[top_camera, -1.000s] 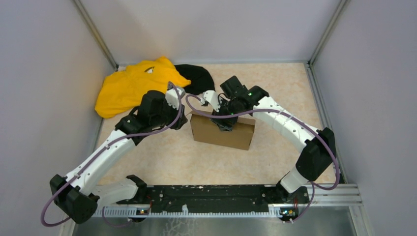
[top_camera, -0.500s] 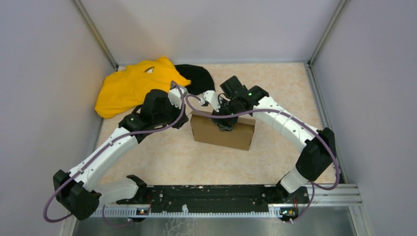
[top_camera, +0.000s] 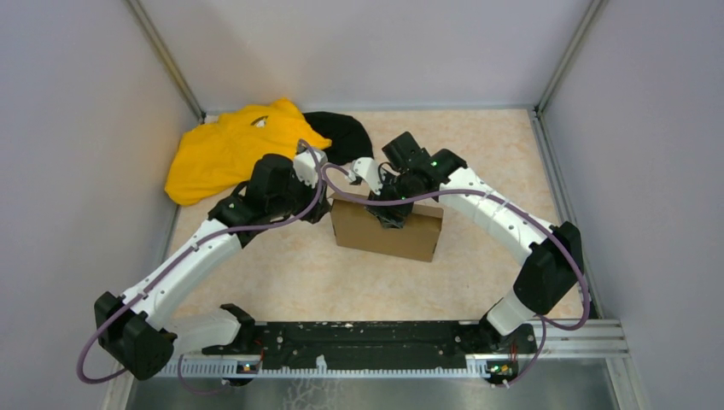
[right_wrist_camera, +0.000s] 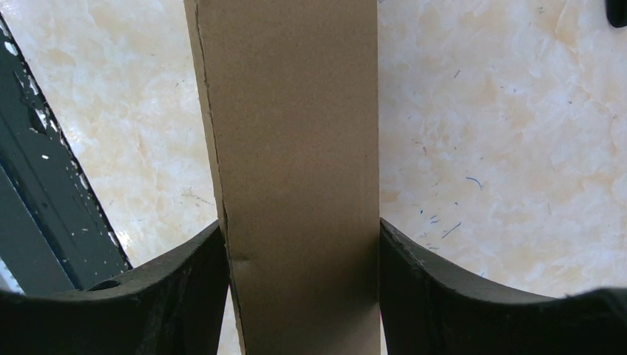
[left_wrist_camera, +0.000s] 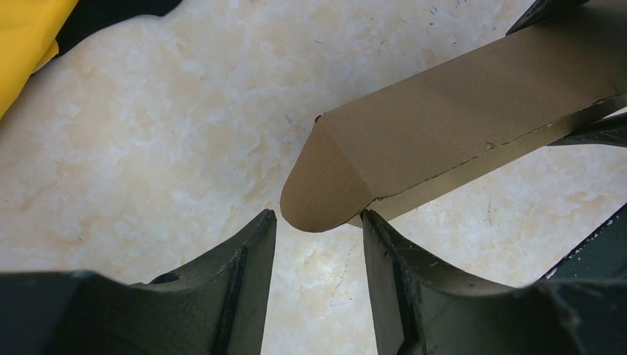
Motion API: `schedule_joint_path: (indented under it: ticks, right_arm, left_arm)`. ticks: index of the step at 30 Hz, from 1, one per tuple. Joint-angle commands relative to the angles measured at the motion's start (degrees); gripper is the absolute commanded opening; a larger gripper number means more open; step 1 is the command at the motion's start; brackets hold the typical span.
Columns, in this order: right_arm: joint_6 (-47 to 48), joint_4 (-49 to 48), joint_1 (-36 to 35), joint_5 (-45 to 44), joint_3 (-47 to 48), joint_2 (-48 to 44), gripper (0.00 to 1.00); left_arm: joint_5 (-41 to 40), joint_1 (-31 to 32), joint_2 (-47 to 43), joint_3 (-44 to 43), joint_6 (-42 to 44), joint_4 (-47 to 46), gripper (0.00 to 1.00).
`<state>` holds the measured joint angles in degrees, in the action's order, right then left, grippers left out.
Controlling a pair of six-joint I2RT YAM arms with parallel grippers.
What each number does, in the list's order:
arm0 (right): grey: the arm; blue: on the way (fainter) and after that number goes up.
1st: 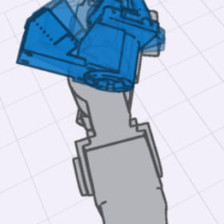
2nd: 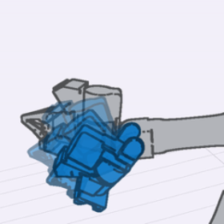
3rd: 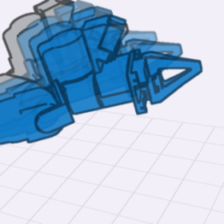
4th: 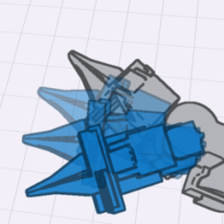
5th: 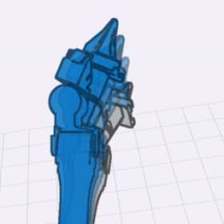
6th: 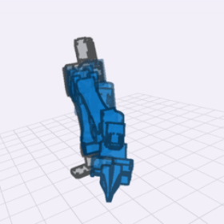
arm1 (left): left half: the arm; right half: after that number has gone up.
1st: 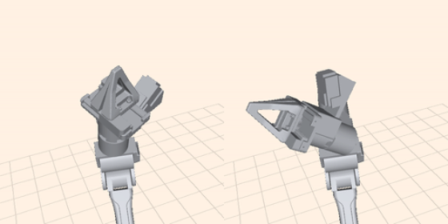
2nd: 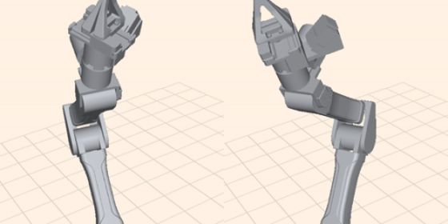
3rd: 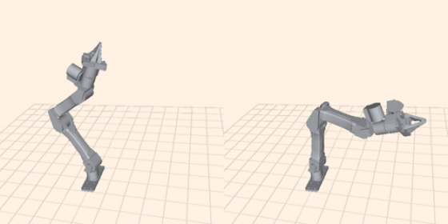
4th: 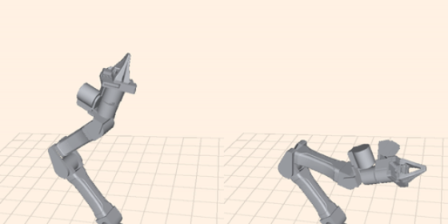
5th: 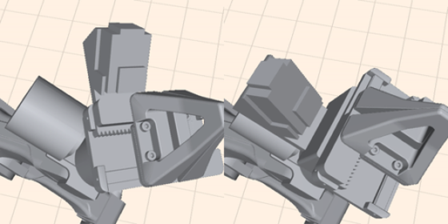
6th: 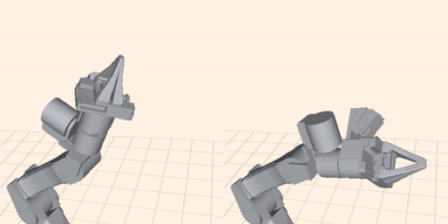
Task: Fold the paper box
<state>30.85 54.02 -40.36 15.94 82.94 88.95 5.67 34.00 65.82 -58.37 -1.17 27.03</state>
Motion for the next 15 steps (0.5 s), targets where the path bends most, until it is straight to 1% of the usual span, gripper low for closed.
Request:
schedule_joint_path:
  ticks: [1, 7, 11, 15]
  right_arm:
    - [0.1, -1.3, -0.6, 1.4, 2.3, -1.4, 0.61]
    - [0.2, -1.0, -0.6, 1.1, 2.4, -1.3, 0.61]
    - [0.2, -0.9, -0.6, 1.3, 2.5, -1.2, 0.61]
    - [0.2, -0.9, -0.6, 1.5, 2.5, -1.2, 0.61]
  left_arm:
    - [-0.9, -0.1, 0.4, -2.4, 2.1, -2.0, 0.53]
    - [-1.1, 0.0, 1.0, -3.2, 2.3, -2.4, 0.47]
    - [-0.6, -0.1, 1.1, -3.4, 2.3, -3.5, 0.46]
    - [-0.3, 0.0, 2.0, -3.4, 2.3, -3.4, 0.41]
